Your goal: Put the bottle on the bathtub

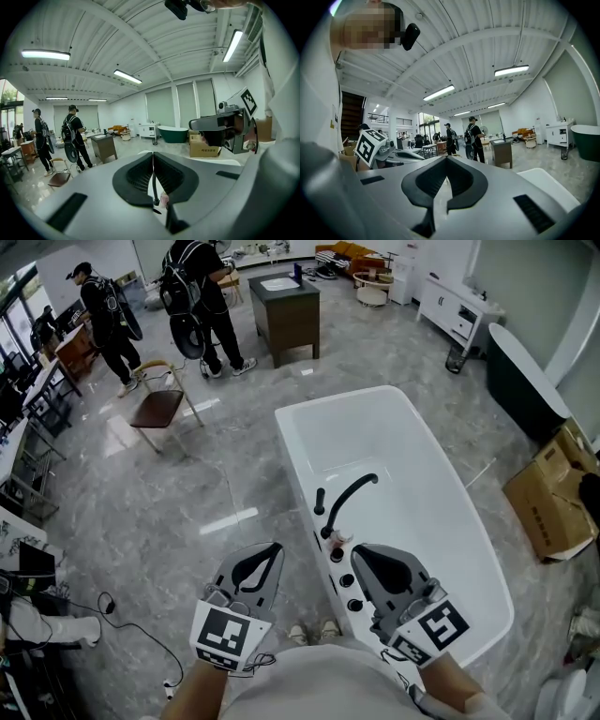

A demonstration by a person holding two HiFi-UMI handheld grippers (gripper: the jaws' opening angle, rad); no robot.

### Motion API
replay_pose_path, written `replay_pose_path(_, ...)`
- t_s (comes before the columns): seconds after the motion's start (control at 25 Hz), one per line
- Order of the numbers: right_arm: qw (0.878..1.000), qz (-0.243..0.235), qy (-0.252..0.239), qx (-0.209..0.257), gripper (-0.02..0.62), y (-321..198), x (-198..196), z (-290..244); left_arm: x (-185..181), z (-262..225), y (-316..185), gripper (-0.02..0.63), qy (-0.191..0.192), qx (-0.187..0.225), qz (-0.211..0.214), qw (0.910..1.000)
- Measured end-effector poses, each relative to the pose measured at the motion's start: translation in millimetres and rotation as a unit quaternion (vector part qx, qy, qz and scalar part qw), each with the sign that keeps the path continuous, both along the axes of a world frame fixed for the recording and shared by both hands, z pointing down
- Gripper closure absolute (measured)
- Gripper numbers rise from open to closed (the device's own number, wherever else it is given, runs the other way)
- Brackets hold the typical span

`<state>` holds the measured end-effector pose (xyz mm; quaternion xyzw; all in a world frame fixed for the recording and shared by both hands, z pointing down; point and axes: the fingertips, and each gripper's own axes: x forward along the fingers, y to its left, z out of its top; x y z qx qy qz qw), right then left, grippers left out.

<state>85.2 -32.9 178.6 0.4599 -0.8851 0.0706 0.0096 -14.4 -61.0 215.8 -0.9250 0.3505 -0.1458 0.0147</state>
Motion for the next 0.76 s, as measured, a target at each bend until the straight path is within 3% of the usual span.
replay_pose_path(0.36,1.000,0.002,0.011,-0.004,0.568,-2,-1,6,-3,-4,1,0.586,0.009,-0.002,-0.009,0.9999)
replay_pose_path(0.76,1.000,0.008,0.016,-0.008,0.568,-2,-1,16,5,1,-2,0.586,0.009,0.002,0.008,0.9999)
